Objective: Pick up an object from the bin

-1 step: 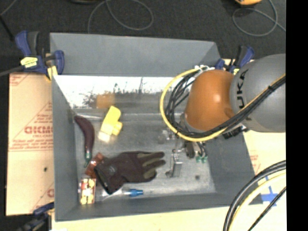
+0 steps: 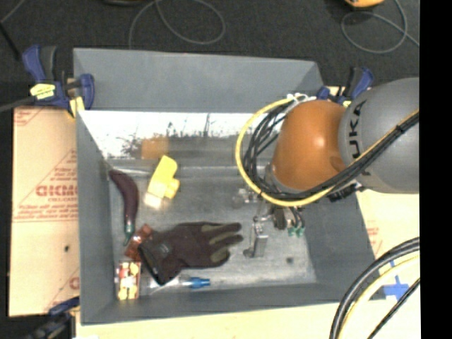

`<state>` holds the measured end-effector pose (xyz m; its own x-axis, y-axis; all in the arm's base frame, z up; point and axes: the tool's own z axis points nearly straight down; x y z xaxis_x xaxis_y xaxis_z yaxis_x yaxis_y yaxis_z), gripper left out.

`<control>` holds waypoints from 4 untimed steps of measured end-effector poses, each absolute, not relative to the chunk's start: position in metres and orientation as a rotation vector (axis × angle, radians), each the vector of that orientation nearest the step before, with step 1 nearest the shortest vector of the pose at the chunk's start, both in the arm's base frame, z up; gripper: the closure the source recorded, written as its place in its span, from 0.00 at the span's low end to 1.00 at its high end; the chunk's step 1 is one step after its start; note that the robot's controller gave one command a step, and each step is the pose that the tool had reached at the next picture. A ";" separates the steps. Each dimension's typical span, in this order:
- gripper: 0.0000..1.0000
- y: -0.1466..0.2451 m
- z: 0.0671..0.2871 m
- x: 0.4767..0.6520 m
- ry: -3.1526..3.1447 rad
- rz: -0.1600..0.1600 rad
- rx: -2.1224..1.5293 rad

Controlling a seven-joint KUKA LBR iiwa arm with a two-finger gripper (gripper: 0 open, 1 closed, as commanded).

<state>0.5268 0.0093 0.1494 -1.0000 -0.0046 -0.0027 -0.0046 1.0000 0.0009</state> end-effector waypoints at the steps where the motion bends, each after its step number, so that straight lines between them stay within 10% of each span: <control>1: 0.00 0.014 0.108 0.551 3.133 -0.001 -0.028; 2: 1.00 0.040 0.071 0.524 3.127 0.002 0.240; 3: 1.00 0.040 0.071 0.524 3.127 0.002 0.240; 4: 1.00 0.044 0.201 0.522 3.124 0.003 0.249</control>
Offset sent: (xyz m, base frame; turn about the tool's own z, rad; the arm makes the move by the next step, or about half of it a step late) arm -0.0034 0.0315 -0.0794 0.1594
